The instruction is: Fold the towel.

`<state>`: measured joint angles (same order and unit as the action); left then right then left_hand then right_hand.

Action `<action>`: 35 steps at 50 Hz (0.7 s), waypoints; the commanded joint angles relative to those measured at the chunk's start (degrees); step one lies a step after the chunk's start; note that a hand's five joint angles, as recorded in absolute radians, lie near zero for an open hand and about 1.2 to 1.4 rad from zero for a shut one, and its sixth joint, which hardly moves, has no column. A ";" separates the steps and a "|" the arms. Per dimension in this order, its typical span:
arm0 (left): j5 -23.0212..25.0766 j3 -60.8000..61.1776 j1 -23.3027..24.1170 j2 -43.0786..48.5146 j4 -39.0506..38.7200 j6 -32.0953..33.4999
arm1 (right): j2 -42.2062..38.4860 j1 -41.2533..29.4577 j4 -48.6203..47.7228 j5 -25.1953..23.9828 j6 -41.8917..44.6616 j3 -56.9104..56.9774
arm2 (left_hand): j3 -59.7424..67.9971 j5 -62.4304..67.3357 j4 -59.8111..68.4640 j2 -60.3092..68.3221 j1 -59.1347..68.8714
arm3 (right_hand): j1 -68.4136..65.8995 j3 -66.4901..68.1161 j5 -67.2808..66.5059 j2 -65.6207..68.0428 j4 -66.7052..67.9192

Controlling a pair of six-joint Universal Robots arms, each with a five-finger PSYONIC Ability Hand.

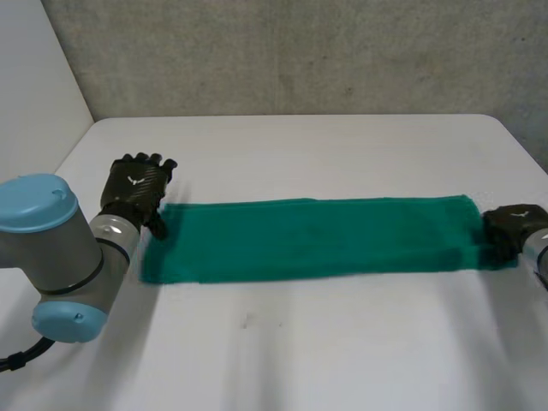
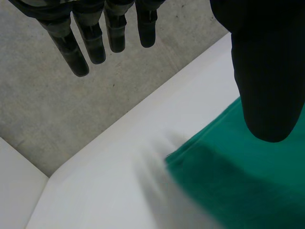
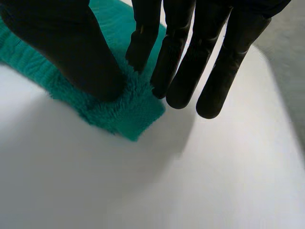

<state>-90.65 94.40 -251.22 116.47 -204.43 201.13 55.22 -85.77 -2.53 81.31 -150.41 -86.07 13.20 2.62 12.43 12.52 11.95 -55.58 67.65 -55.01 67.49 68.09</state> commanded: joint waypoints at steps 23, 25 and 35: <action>-0.32 1.66 0.12 -3.09 0.00 -0.74 | 2.72 -37.51 -5.90 -6.49 14.01 14.35 | -2.32 -1.74 -1.55 -1.63 -1.06 | -24.42 12.35 -14.99 12.51 11.91; -0.32 1.92 0.12 -3.44 0.00 -0.83 | 0.69 -40.16 -6.44 -8.88 13.92 14.35 | -2.48 -1.90 -1.71 -1.79 -1.23 | -24.42 12.35 -14.99 12.51 11.91; -0.32 2.36 1.26 -3.44 0.00 -0.92 | -8.37 -46.33 -6.52 -11.53 13.92 14.18 | -2.48 -1.90 -1.71 -1.80 -1.23 | 24.37 -36.44 33.80 -36.29 -36.88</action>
<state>-90.97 96.64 -250.82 112.90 -204.43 200.20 50.60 -131.41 -8.86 68.97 -136.17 -71.74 13.21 2.62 12.43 12.52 11.95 -55.13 66.86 -55.76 66.54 67.12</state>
